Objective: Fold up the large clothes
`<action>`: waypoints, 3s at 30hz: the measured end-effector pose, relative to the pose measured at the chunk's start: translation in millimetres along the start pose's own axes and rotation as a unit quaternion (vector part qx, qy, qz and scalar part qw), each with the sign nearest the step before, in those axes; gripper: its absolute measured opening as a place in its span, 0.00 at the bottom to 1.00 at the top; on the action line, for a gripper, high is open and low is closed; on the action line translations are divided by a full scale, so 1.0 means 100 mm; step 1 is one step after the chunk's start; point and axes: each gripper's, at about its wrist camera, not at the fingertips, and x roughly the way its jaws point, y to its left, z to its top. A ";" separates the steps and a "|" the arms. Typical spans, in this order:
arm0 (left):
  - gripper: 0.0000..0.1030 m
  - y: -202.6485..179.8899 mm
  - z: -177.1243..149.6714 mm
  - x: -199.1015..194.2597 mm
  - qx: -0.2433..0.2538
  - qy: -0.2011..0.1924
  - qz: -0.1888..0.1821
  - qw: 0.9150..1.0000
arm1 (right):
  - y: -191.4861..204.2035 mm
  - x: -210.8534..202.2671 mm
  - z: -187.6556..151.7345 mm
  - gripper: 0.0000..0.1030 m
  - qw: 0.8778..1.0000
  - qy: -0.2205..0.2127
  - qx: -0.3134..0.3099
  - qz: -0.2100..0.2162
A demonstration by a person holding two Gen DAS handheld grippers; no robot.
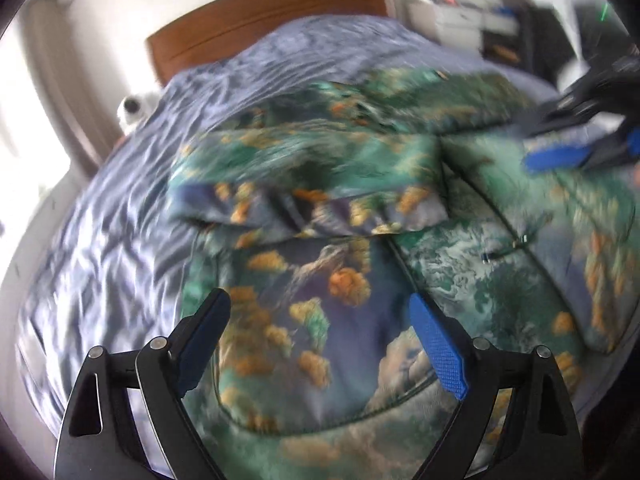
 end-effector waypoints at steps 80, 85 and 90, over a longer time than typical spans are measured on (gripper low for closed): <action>0.93 1.23 1.87 2.54 -0.194 0.082 -0.038 0.977 | -0.07 1.49 1.65 0.40 0.972 -0.017 -0.169 -0.163; 0.96 1.15 1.70 2.72 -0.168 0.105 -0.040 0.979 | -0.06 1.52 1.65 0.40 0.970 -0.013 -0.173 -0.168; 0.96 1.10 1.59 2.48 -0.160 0.109 -0.048 0.980 | -0.06 1.52 1.65 0.40 0.969 -0.013 -0.177 -0.174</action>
